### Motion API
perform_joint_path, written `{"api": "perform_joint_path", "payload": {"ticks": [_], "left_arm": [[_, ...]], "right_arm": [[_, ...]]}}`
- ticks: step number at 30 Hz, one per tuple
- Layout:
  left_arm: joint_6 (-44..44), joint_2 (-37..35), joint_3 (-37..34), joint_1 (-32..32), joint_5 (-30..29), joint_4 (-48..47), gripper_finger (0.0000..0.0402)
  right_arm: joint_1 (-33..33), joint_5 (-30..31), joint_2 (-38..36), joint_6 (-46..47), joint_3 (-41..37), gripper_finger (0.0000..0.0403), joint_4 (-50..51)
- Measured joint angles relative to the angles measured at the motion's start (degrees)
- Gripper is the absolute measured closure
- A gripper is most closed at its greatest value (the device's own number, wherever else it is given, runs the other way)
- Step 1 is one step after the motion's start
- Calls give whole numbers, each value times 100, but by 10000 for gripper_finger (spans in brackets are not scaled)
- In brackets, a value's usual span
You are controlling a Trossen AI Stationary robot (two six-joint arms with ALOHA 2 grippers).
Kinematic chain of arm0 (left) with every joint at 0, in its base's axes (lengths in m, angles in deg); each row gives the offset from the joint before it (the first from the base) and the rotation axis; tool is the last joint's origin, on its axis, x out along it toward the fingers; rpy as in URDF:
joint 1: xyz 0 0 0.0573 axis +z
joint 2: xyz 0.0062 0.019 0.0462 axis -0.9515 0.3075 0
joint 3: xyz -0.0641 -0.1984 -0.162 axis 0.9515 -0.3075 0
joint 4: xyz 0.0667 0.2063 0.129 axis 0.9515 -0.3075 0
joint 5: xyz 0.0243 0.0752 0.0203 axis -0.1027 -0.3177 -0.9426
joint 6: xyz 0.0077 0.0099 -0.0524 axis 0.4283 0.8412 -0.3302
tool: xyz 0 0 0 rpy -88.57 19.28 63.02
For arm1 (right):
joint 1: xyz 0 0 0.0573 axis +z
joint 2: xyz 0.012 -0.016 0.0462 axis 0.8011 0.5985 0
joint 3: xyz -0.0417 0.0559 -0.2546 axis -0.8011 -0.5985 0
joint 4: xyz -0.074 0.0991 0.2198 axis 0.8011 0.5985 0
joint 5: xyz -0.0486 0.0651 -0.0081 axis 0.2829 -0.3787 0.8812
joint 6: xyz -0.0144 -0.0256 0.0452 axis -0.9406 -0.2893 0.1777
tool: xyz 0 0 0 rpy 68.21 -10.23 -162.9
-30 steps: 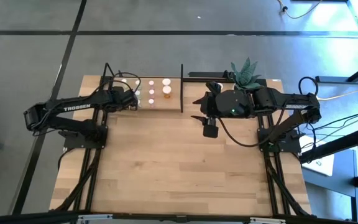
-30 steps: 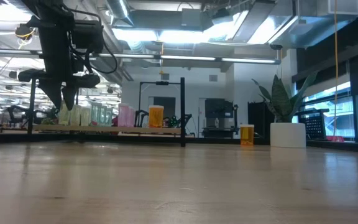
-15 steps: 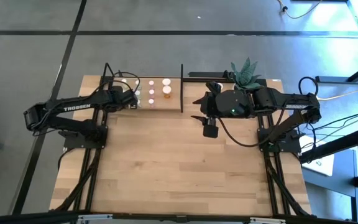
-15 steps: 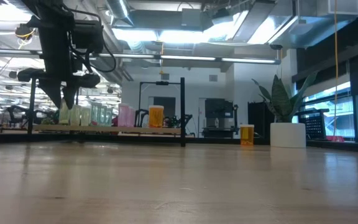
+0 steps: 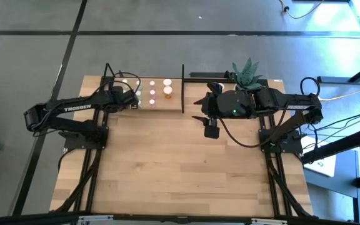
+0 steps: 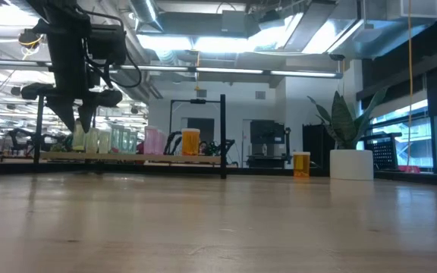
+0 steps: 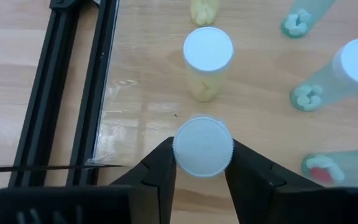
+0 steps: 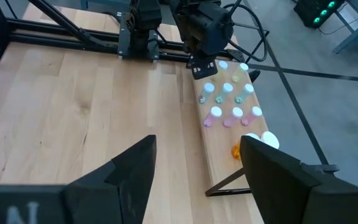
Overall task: Pick and place medicine bottles onto shelf by color
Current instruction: Put the yellow pill bottle on the shelf and align it with the other yellow pill bottles
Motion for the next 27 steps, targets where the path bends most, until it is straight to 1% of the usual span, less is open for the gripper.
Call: {"api": "perform_joint_path", "payload": {"ticks": [6, 9, 22, 24, 27], "left_arm": [[-242, -8, -230, -4, 40, 268, 284], [-241, 2, -386, 0, 243, 390, 284], [-241, -10, -372, 0, 187, 552, 282], [-241, -13, -372, 0, 168, 553, 274], [-239, -13, -372, 0, 158, 551, 247]], "right_arm": [[0, 0, 0, -7, 0, 169, 1], [0, 0, 0, 0, 0, 169, 1], [0, 0, 2, -2, 0, 169, 0], [0, 0, 2, -10, 0, 169, 0], [0, 0, 2, 1, 0, 169, 1]]}}
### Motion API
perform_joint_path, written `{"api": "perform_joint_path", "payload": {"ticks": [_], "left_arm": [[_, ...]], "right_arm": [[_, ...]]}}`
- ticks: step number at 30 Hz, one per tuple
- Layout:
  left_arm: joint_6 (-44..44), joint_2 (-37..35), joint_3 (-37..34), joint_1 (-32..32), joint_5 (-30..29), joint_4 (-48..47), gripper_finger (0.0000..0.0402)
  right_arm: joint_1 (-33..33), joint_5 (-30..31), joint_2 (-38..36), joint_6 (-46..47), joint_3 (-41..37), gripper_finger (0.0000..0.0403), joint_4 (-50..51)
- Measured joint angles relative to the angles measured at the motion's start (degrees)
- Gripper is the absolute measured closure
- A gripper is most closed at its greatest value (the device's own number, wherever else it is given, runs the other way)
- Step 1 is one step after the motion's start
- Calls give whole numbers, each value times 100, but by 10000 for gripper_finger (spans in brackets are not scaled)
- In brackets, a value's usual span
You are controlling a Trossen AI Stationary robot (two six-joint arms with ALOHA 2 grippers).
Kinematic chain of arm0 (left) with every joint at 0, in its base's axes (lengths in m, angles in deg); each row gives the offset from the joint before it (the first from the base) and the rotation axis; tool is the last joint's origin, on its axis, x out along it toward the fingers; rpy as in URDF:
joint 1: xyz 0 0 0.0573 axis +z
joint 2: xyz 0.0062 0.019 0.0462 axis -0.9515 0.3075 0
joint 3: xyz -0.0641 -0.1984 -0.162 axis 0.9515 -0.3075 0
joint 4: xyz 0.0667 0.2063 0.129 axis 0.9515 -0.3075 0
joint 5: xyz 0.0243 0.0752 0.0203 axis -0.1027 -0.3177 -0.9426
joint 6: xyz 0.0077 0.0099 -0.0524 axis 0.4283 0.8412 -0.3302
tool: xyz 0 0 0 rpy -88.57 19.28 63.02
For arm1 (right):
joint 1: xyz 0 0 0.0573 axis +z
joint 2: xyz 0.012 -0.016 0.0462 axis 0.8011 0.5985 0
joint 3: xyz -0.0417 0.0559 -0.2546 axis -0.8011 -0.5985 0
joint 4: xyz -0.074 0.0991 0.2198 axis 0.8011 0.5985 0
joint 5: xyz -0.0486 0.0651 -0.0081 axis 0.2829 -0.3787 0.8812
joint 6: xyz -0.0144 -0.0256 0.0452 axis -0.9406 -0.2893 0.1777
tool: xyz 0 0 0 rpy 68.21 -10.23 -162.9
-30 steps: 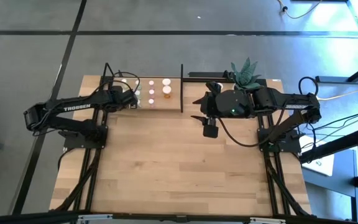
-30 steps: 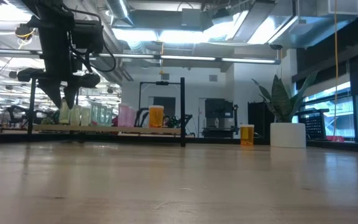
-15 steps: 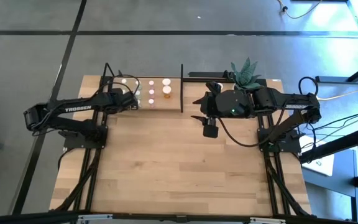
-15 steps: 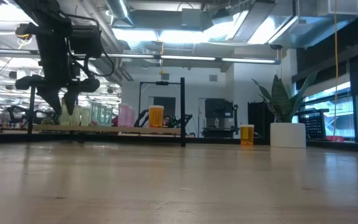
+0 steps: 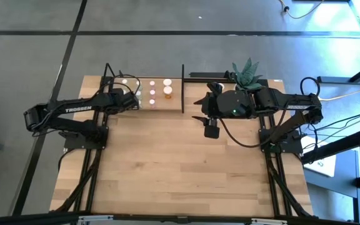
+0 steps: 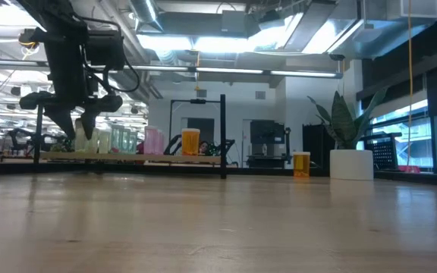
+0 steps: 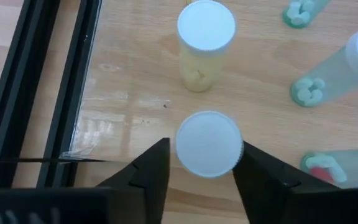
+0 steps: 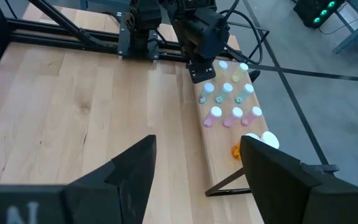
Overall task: Pick and place medicine bottles onto shelf by color
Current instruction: Put the yellow pill bottle on the shelf and align it with the other yellow pill bottles, then put the orange pill bottle on the shelf and align it with the other orange pill bottles
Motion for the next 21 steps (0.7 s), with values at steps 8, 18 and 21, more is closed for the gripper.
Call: {"api": "perform_joint_path", "payload": {"ticks": [8, 18, 21], "left_arm": [[49, -30, 36, 0, 56, -73, 175], [212, -615, 577, -188, 120, -992, 168], [514, -887, 721, -439, 60, -1093, 169]], "right_arm": [[0, 0, 0, -11, 0, 169, 0], [0, 0, 0, -13, 0, 169, 0], [0, 0, 0, 2, 0, 169, -2]]}}
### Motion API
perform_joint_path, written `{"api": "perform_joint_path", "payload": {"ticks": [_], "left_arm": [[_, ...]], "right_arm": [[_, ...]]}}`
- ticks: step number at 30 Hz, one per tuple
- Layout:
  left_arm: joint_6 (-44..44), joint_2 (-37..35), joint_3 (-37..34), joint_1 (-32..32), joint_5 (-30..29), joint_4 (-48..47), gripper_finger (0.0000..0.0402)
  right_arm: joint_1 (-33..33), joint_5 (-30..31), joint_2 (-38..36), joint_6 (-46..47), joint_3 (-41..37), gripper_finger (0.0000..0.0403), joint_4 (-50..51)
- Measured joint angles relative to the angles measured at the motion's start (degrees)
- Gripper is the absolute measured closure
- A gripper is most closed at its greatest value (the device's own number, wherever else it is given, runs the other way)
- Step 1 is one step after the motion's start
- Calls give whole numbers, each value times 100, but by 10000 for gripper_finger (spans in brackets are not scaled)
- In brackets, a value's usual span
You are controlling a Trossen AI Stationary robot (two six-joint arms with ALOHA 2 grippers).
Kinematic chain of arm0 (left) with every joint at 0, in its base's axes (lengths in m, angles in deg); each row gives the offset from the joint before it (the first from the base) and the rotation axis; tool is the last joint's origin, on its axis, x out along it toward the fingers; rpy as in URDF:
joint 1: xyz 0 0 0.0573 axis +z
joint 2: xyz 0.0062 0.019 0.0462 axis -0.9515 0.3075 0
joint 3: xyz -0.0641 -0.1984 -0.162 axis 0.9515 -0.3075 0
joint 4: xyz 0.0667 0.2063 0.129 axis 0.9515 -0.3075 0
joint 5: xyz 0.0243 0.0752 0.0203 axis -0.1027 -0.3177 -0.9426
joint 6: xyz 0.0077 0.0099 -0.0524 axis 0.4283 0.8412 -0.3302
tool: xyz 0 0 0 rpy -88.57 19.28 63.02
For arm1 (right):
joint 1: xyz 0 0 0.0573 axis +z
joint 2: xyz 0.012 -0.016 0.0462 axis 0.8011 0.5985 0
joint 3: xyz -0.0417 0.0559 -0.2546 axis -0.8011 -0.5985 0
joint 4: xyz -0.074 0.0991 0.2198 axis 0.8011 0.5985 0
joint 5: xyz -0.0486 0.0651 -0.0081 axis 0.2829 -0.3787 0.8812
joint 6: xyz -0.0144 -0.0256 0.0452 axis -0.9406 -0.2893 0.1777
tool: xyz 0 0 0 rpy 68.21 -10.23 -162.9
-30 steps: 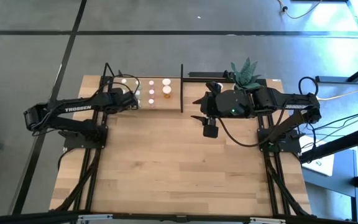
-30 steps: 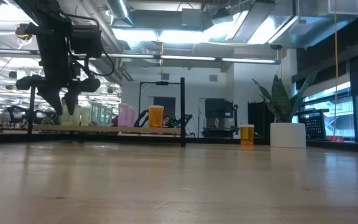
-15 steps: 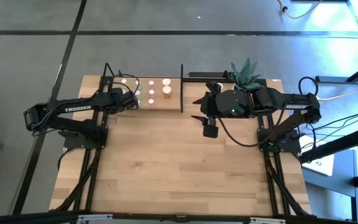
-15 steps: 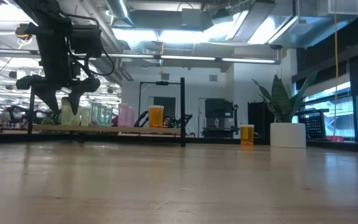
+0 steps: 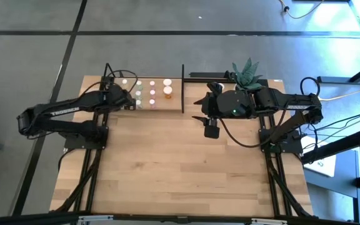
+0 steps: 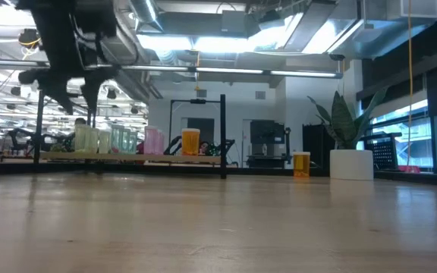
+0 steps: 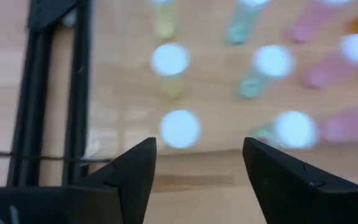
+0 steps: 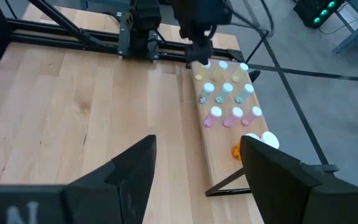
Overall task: Pick and place medicine bottles onto shelf by color
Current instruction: Put the orange pill bottle on the shelf and align it with the other orange pill bottles
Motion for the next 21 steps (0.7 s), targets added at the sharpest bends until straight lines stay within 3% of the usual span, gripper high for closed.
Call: {"api": "perform_joint_path", "payload": {"ticks": [6, 11, 16, 21], "left_arm": [[782, -455, 486, -805, -347, -7, 167], [2072, -586, 1090, -1541, -434, -10, 167], [3650, -493, 1789, -2213, -180, 93, 166], [4758, -308, 2175, -2661, 467, 98, 166]], "right_arm": [[0, 0, 0, -2, 0, 169, 1], [0, 0, 0, -2, 0, 169, 2], [0, 0, 0, -1, 0, 169, 0], [0, 0, 0, -5, 0, 169, 0]]}}
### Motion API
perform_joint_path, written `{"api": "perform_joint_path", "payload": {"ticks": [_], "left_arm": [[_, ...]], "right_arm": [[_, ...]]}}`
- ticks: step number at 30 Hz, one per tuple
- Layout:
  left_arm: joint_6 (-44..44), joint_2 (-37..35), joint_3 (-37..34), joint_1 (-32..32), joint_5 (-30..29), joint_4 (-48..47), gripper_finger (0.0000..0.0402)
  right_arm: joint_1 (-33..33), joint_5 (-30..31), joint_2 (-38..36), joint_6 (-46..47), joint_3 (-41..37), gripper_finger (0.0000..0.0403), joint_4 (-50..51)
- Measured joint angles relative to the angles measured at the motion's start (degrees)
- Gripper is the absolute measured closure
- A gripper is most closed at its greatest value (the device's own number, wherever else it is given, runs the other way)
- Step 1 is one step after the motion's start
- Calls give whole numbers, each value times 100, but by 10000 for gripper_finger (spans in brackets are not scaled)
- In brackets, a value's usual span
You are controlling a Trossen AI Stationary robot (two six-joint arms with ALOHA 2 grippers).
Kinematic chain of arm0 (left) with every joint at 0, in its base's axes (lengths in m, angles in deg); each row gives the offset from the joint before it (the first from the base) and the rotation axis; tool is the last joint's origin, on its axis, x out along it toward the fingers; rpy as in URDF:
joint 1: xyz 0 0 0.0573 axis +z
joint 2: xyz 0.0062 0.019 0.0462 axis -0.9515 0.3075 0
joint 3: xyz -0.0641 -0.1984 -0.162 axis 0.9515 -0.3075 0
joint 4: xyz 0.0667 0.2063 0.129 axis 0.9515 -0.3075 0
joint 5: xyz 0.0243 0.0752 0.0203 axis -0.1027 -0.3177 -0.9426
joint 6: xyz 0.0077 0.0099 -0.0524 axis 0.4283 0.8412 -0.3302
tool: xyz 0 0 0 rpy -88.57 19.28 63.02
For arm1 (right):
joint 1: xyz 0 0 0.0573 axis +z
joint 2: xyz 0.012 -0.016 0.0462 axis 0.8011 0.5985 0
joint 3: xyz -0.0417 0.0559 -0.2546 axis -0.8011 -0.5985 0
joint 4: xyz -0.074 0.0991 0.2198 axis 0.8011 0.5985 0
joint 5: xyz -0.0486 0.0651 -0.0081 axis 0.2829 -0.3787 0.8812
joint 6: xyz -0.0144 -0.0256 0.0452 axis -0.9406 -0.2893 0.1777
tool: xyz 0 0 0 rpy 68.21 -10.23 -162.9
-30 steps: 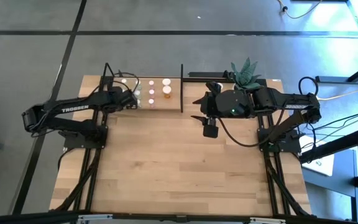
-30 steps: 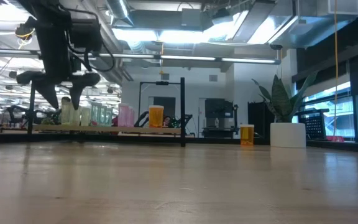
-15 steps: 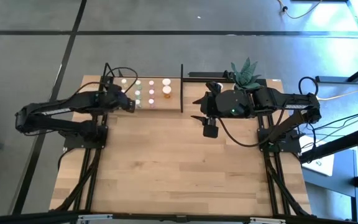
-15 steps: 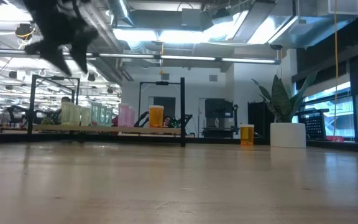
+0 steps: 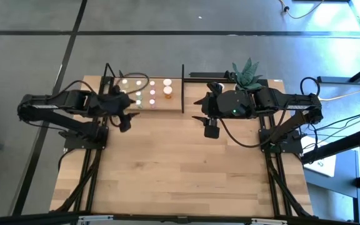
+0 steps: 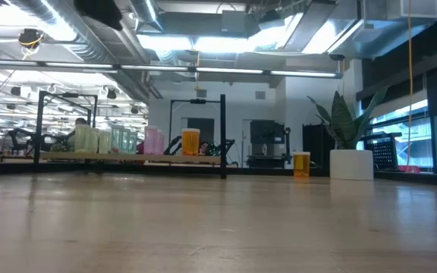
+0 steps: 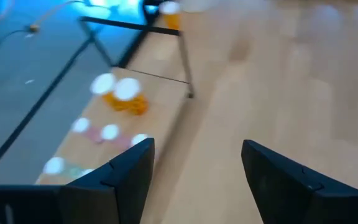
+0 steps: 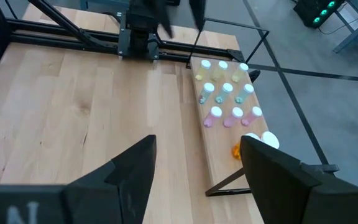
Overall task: Pick and place medicine bottles onto shelf by color
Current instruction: Put the orange pill bottle on the shelf and align it with the other orange pill bottles
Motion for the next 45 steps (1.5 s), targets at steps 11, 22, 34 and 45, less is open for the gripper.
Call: {"api": "perform_joint_path", "payload": {"ticks": [11, 22, 34, 45], "left_arm": [[186, 424, 9, -475, 210, 239, 166], [193, 495, 11, -477, 164, 683, 166], [70, 495, 11, -365, -142, 1430, 166], [-331, 495, 11, 75, -147, 1469, 166]], "right_arm": [[-47, 94, 2, 693, 7, 169, -371], [-1335, 114, -28, 2565, 7, 169, 833], [-4059, -1341, 916, 1769, 7, 169, 1896], [-5109, -1353, 2438, 472, 4, 169, 1970]]}}
